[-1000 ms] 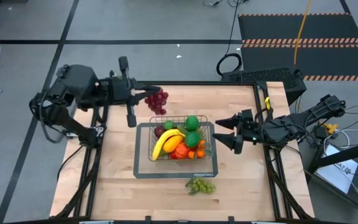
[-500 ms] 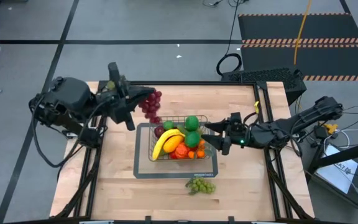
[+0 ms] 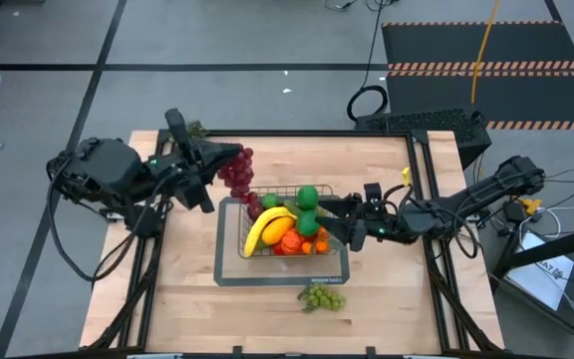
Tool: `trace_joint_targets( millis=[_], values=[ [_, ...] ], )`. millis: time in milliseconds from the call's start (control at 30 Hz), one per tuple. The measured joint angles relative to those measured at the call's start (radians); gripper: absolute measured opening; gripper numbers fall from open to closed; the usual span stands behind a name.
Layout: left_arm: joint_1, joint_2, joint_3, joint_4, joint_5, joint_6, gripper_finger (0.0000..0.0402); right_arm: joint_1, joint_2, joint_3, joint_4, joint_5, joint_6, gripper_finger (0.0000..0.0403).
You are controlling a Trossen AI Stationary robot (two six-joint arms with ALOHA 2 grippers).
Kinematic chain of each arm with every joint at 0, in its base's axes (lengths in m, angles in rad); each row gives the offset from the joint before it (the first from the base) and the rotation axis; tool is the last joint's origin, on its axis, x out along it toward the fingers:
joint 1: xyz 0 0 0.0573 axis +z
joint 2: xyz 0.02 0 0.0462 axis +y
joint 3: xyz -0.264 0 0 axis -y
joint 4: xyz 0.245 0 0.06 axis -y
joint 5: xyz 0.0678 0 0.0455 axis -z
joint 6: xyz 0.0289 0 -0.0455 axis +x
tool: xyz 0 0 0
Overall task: Build produce basket
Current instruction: Put the violet grapes into the gold wire basket
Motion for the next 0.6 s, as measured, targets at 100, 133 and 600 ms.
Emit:
trace_joint_targets(
  millis=[100, 133, 600],
  values=[
    [0.0, 0.007, 0.0, 0.003, -0.003, -0.064, 0.0002, -0.007, 0.0, 0.0, -0.003, 0.0, 0.0, 0.0393],
    [0.0, 0.009, 0.0, 0.005, -0.004, -0.077, 0.0002, -0.008, 0.0, 0.0, -0.003, 0.001, -0.001, 0.0393],
    [-0.017, 0.015, 0.0, 0.026, 0.071, -0.573, 0.0002, -0.009, 0.0, 0.0, -0.002, 0.026, -0.162, 0.0393]
  ],
)
